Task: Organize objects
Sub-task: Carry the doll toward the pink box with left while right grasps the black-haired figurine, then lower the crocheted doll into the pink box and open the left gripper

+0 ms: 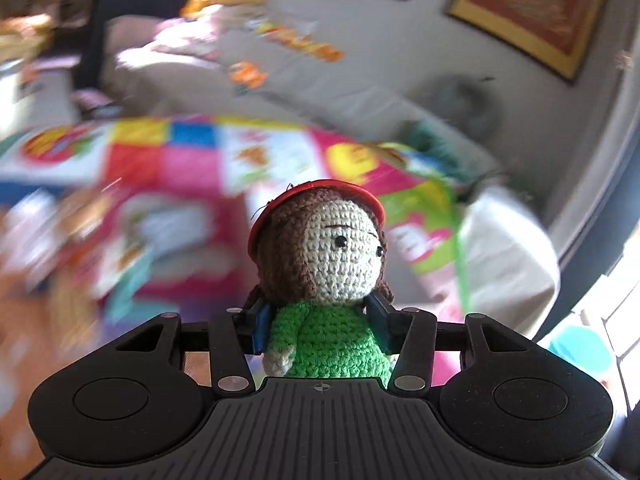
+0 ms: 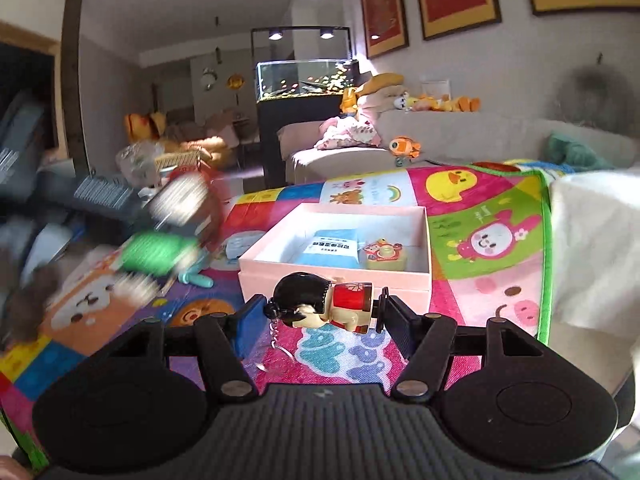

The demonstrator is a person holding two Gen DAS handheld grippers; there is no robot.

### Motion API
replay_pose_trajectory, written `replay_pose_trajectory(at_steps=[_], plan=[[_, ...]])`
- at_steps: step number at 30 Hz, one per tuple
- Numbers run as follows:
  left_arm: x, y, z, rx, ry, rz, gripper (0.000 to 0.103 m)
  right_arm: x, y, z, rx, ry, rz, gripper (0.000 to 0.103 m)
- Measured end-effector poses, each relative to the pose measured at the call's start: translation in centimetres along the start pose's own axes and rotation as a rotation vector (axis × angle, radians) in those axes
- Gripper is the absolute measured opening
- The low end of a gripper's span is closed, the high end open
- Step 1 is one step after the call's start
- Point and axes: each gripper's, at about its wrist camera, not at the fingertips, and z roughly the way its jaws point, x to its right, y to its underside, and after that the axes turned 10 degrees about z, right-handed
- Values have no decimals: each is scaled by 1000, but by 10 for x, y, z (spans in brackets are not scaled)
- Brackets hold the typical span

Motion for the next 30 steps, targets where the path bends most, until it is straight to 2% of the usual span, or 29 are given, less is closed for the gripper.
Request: replay_pose_trajectory(at_steps=[2,5,8,10,14,16,19,22,26,28,30], plan=[[11,-16,30,26,4,29,53,8,1,1,0,0,18,65],[14,-28,83,13,13,57,53,17,4,4,-5,17,29,65],[12,-22,124,-91,-103,70,52,26,8,3,-12,38,42,65],[13,-13,130,-135,-142,79,51,33,10,4,-12,49,53,65],[17,-1,112,-144,-177,122,51,44,12,11,-23,59,82,65],[13,6,90,-96,-179,115,51,45,13,17,-30,66,82,65],[8,12,52,-27,-144,79,50,42,14,19,-38,53,77,65],[-1,25,16,21,-116,44,50,38,6,17,-32,44,65,60],[-10,51,-13,1,-115,29,50,31,-41,19,35,-6,52,56],[-17,64,-23,-13,-133,13,50,28,-71,28,64,0,48,56],[-26,77,-35,-19,-145,-20,50,25,-92,38,40,14,39,64]])
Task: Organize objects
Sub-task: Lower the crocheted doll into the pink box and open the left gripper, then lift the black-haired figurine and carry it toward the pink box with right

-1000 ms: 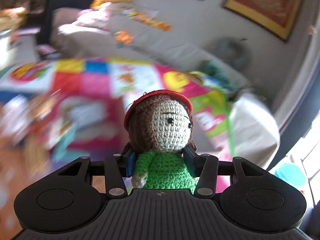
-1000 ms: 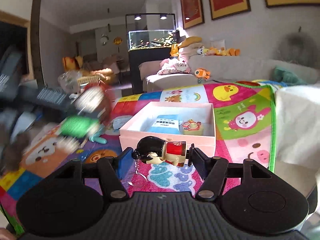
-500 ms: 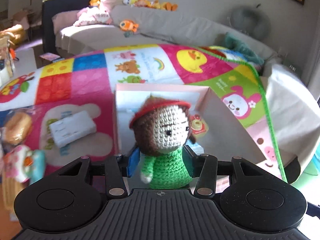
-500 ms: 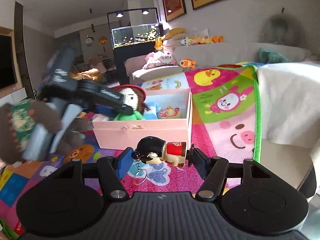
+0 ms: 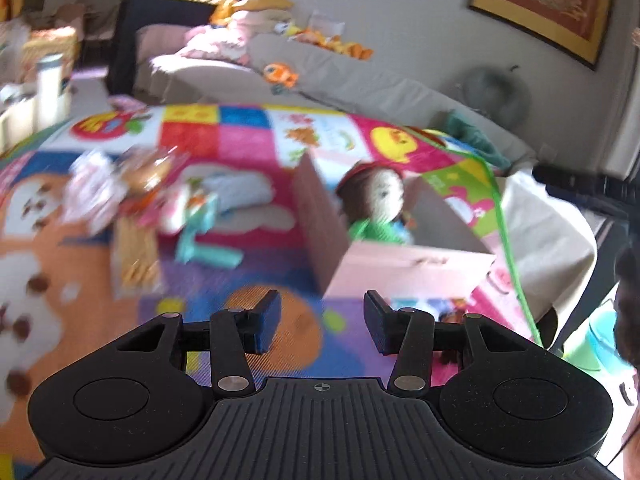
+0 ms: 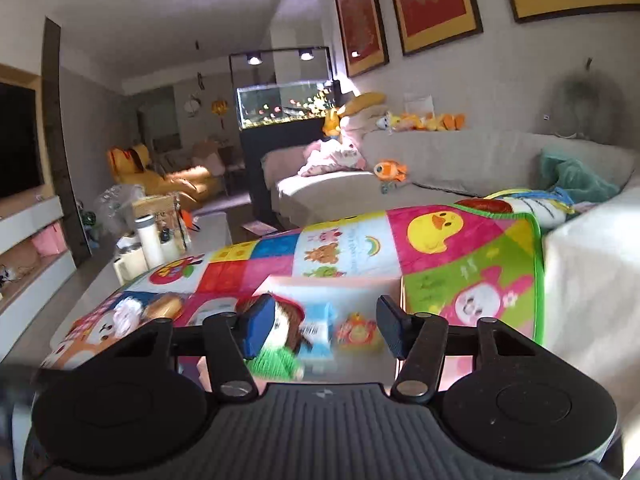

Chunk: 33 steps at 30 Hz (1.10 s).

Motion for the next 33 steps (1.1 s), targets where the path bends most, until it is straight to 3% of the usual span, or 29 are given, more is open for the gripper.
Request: replay_pose_trajectory(at_steps=[3,11,13,14,17,20,26,30,32,33], plan=[[-16,18,-14,-2,3,-47,50,-10,5,4,-48,-7,-66,83],[-23,41,-19,-37,33,-76,50,-18,92,30,-338,44,-84,82],[-23,41,-21,-35,36,-77,50,-16,102,39,-362,68,-73,77],[-23,42,-21,-36,36,-75,50,-17,105,42,-369,79,-74,64],[-24,45,-23,-39,31,-75,50,-21,105,50,-378,104,-96,48],[-28,49,-23,-46,30,-95,50,-30,103,42,-378,91,-149,47],[-33,53,-19,-54,35,-126,50,-44,80,11,-288,27,-156,47],[-31,53,-16,-57,48,-122,50,-52,38,-1,-118,47,-183,47],[-31,55,-14,-62,46,-123,50,-54,13,1,-17,83,-204,37],[-31,55,-14,-62,42,-124,50,-53,0,6,14,96,-200,44]])
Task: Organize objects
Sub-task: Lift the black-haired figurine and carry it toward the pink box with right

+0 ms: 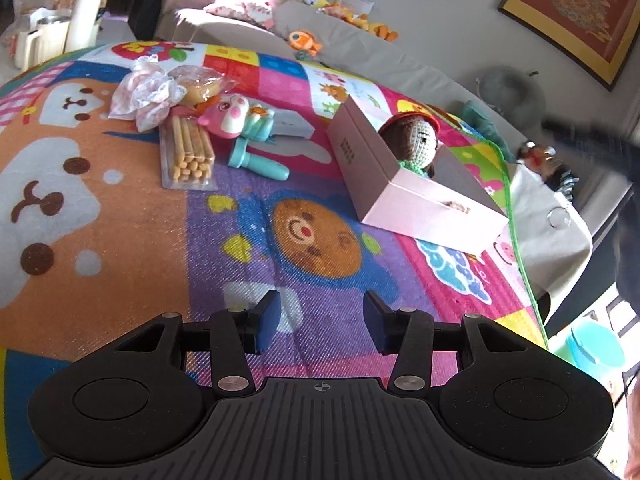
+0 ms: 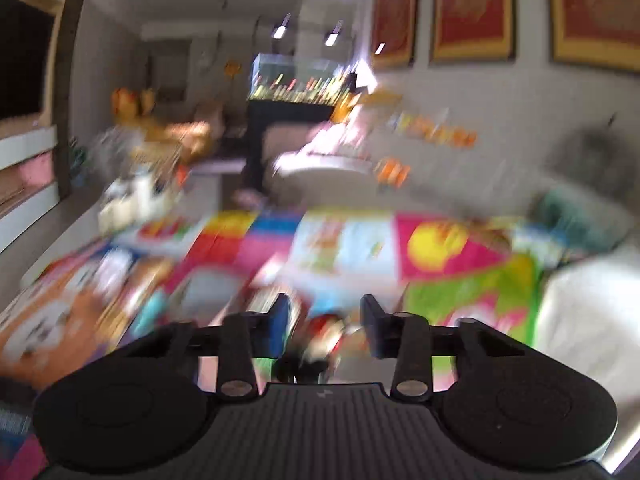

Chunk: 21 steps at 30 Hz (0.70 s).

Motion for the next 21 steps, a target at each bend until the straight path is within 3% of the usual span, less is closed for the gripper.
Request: replay_pose_trajectory(at_steps=[1,2,3,6,13,17,21], plan=[[0,0,-1,2,-4,-2,50,4,-10,6,15,6,16,55],[-1,0,-2,6,-9,-4,50,9,-18,11,27,9,42,77],[-2,0,-3,11,-14,-6,50,12,-21,15,47,16,64,86],[-9,-1,-5,21,-33,-21,50,11,-9,22,39,15,76,86],[-34,-16,-9,64,-97,-89,50,-9,68,25,-91,-15,9,86],[-35,-19,-10,79,-86,-110,50,-7,96,29,-222,-26,2,86],[-25,-17,-5,59,-42,-79,50,-1,111,38,-283,41,-22,86]])
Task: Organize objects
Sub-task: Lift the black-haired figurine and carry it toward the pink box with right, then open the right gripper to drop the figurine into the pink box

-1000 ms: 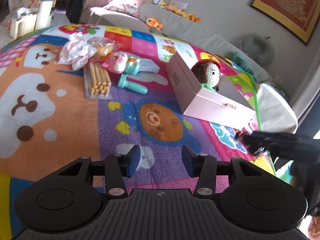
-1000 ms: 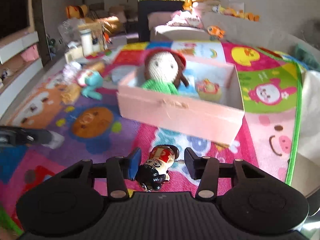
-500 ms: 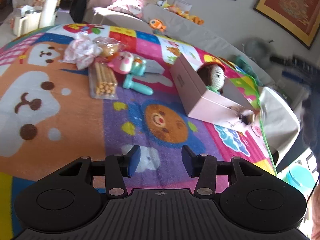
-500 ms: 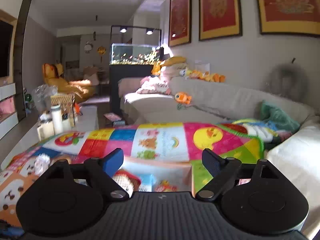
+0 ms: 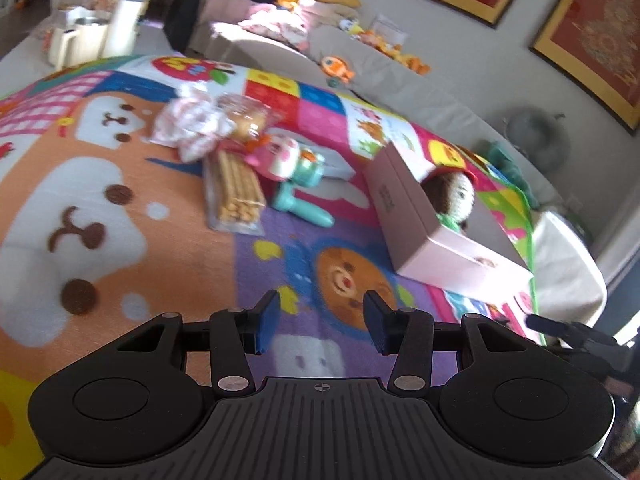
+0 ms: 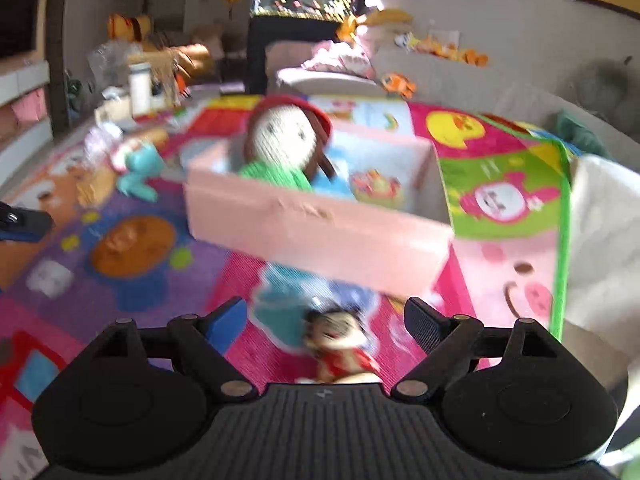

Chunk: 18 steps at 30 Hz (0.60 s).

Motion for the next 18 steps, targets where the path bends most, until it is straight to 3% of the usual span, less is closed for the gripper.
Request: replay_pose_trajectory(at_steps=[1,3,5,10,13,16,17,18], plan=[[3,1,1,-7,8,11,50,4,0,3,-19,-1,14,83],[8,2,4,-17,21,29,50,9,1,8,-69,-23,31,43],[11,4,5,-22,29,33,50,10,2,9,-99,-56,41,29],[9,7,6,-30,27,27,50,12,-14,-14,-30,-116,63,28],[8,9,8,-38,25,19,50,22,-44,-30,77,-137,118,28],[8,11,10,-44,21,19,50,28,-75,-31,200,-88,132,29],[7,11,10,-43,21,19,50,31,-85,-27,215,-80,137,32],[7,11,9,-43,21,17,50,36,-93,-22,224,-73,155,44]])
